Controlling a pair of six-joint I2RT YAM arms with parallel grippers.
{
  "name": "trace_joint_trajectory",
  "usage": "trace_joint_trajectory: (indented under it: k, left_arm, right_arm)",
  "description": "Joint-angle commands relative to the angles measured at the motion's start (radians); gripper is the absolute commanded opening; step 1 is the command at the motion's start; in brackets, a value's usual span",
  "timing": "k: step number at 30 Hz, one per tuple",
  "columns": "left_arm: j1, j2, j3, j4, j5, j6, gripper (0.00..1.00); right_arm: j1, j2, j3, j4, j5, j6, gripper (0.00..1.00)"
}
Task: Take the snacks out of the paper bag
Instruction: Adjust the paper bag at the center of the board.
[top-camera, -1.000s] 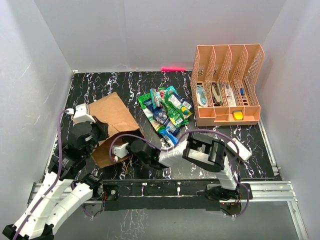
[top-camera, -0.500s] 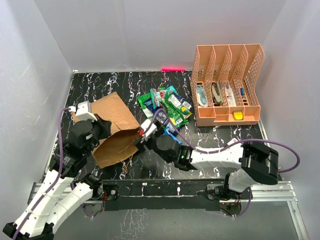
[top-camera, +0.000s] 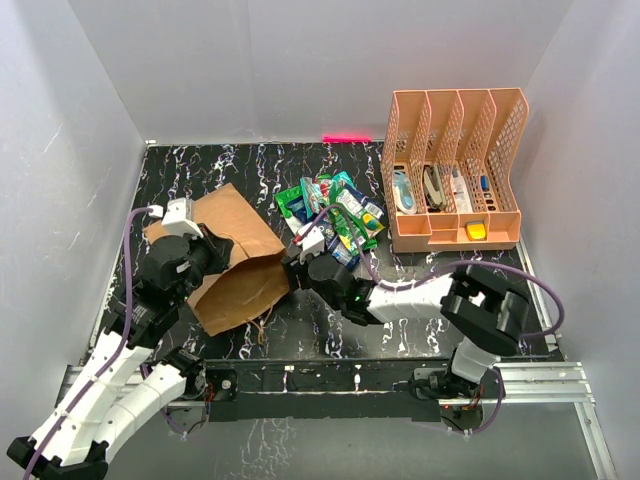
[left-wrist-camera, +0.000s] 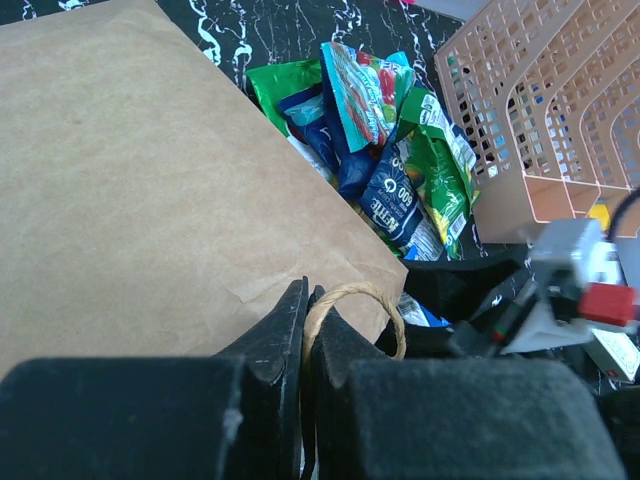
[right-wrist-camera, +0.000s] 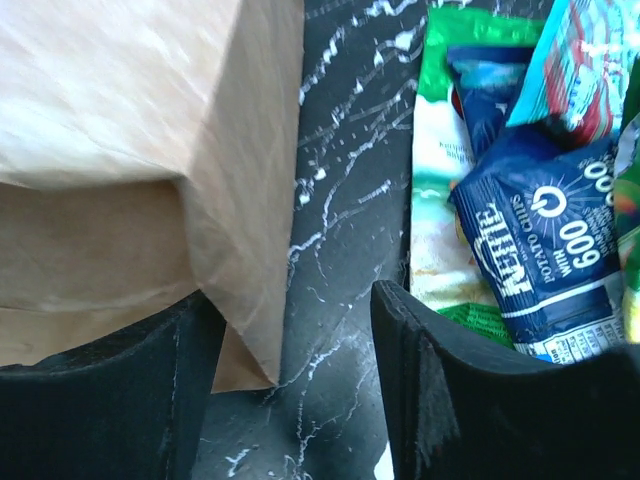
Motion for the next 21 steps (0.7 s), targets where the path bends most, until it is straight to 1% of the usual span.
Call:
trace_joint_trajectory:
  k: [1, 5, 8, 10, 12, 14, 18, 20, 21]
  left_arm:
    - [-0.003, -0.01, 0.022, 0.021, 0.016, 0.011, 0.0]
    - [-0.003, -0.038, -0.013, 0.019, 0.009, -0.011, 0.0]
    - [-0.003, -0.075, -0.063, 0.024, -0.008, -0.045, 0.0]
    - [-0.003, -0.115, -0.093, 0.022, -0.023, -0.078, 0.0]
    - [-0.003, -0.153, -0.122, 0.019, -0.05, -0.117, 0.0]
    - [-0.004, -0.193, -0.139, 0.01, -0.089, -0.159, 0.0]
    - [-0.002, -0.281, -0.141, -0.031, -0.166, -0.246, 0.0]
    - [-0.004, -0.336, -0.159, -0.044, -0.174, -0.295, 0.0]
    - [-0.004, -0.362, -0.174, -0.051, -0.175, -0.314, 0.0]
  right_arm:
    - [-0.007, 0.069, 0.024, 0.165, 0.023, -0.098, 0.55]
    - [-0.01, 0.121, 0.078, 0.259, 0.049, -0.249, 0.43]
    - [-0.014, 0.177, 0.16, 0.278, 0.036, -0.348, 0.25]
    - [-0.014, 0.197, 0.237, 0.276, 0.042, -0.438, 0.19]
    - [-0.015, 0.2, 0.313, 0.276, 0.05, -0.528, 0.11]
    - [-0.014, 0.196, 0.389, 0.294, 0.048, -0.631, 0.1]
    - [0.035, 0.14, 0.526, 0.24, -0.008, -0.779, 0.1]
    - [0.073, 0.084, 0.511, 0.233, -0.077, -0.798, 0.1]
    - [0.083, 0.066, 0.477, 0.237, -0.11, -0.782, 0.1]
